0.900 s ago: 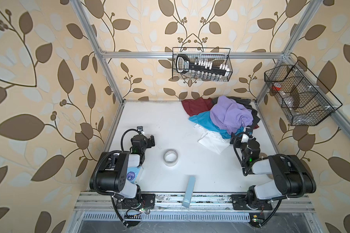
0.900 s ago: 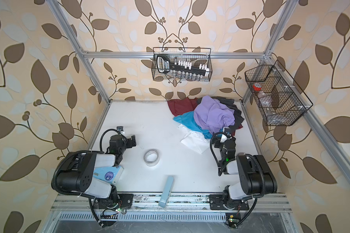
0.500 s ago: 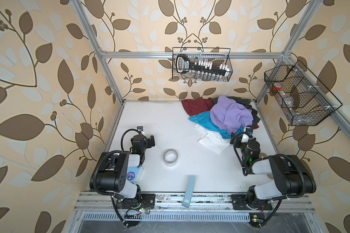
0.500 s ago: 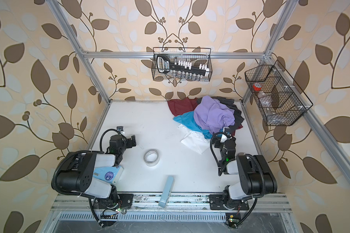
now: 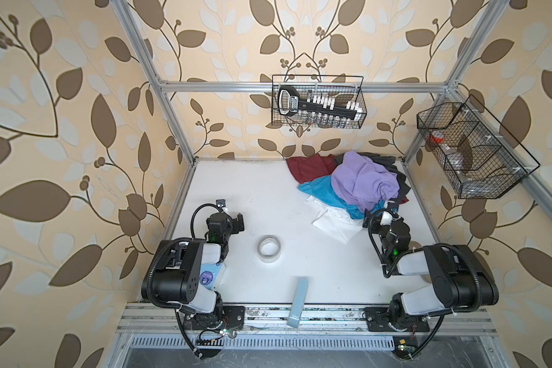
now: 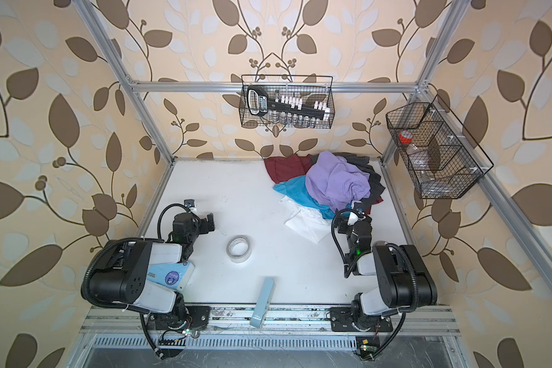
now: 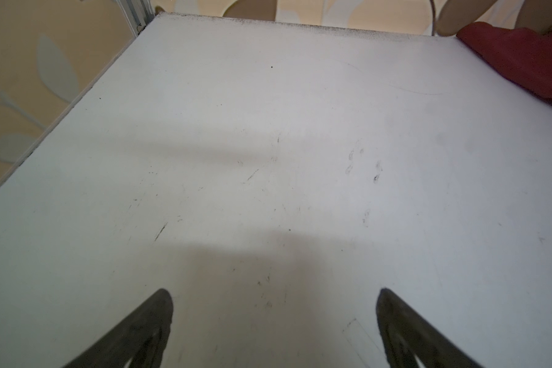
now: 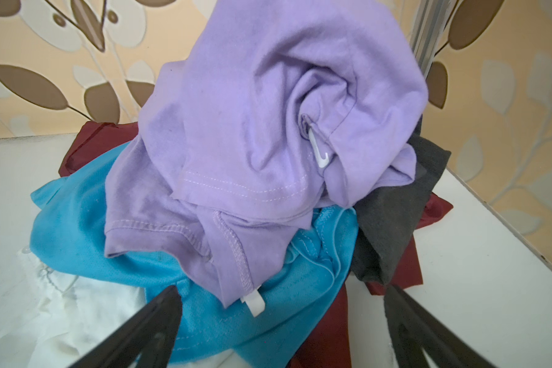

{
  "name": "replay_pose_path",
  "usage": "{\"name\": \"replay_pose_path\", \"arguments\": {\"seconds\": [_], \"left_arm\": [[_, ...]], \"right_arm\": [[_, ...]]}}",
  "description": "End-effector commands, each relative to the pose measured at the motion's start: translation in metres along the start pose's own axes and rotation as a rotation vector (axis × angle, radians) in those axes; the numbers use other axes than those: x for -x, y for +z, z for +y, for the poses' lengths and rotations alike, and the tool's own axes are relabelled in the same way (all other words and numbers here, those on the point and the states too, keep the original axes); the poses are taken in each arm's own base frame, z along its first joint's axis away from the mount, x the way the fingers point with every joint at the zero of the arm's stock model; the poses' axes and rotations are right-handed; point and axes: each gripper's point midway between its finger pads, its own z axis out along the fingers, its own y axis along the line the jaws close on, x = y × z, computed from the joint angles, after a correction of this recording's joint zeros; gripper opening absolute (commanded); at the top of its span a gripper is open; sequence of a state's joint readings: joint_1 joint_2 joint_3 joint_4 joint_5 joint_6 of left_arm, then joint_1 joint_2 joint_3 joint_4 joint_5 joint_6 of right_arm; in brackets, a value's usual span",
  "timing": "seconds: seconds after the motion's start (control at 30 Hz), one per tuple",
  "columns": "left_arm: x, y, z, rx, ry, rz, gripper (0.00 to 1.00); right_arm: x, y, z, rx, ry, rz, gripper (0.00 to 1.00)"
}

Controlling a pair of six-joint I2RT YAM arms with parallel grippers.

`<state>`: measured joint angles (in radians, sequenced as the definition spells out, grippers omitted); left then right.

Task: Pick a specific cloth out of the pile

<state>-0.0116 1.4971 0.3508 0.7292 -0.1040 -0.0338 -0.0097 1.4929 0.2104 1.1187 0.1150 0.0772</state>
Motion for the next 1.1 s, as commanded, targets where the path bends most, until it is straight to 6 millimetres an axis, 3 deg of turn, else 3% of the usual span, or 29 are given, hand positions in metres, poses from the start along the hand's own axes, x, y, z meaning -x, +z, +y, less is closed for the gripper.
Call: {"name": "replay_pose_path", "arguments": {"seconds": [0.0, 0.2, 0.33, 0.53, 0.7, 0.83, 0.97, 1.07], "left_arm": [[0.020, 0.001, 0.000, 0.003, -0.020, -0.055, 0.99], [0.020, 0.001, 0.000, 0.003, -0.018, -0.055, 0.99], [0.025, -0.002, 0.005, 0.051, -0.019, -0.034, 0.99], [0.064, -0.040, -0.003, 0.002, -0.064, -0.076, 0.99], [0.090, -0.079, -0.048, -0.242, -0.068, -0.054, 0.99], [0.092, -0.108, -0.107, -0.513, -0.009, 0.005, 0.99], [0.078, -0.146, -0.165, -0.846, 0.088, 0.051, 0.99], [0.062, -0.168, -0.188, -1.003, 0.143, 0.092, 0.99]], "right_arm": [[0.011, 0.004, 0.002, 0.011, -0.001, -0.032, 1.00], [0.012, 0.003, 0.002, 0.010, -0.003, -0.037, 1.00], [0.026, 0.003, -0.012, -0.076, 0.022, -0.034, 1.00], [0.033, 0.003, -0.022, -0.156, 0.061, 0.122, 0.99], [0.034, -0.009, -0.018, -0.145, 0.108, 0.240, 0.99], [0.054, -0.020, -0.006, -0.084, 0.140, 0.273, 1.00], [0.080, -0.028, 0.026, 0.025, 0.116, 0.285, 1.00], [0.086, -0.031, 0.063, 0.124, 0.060, 0.327, 1.00]]}}
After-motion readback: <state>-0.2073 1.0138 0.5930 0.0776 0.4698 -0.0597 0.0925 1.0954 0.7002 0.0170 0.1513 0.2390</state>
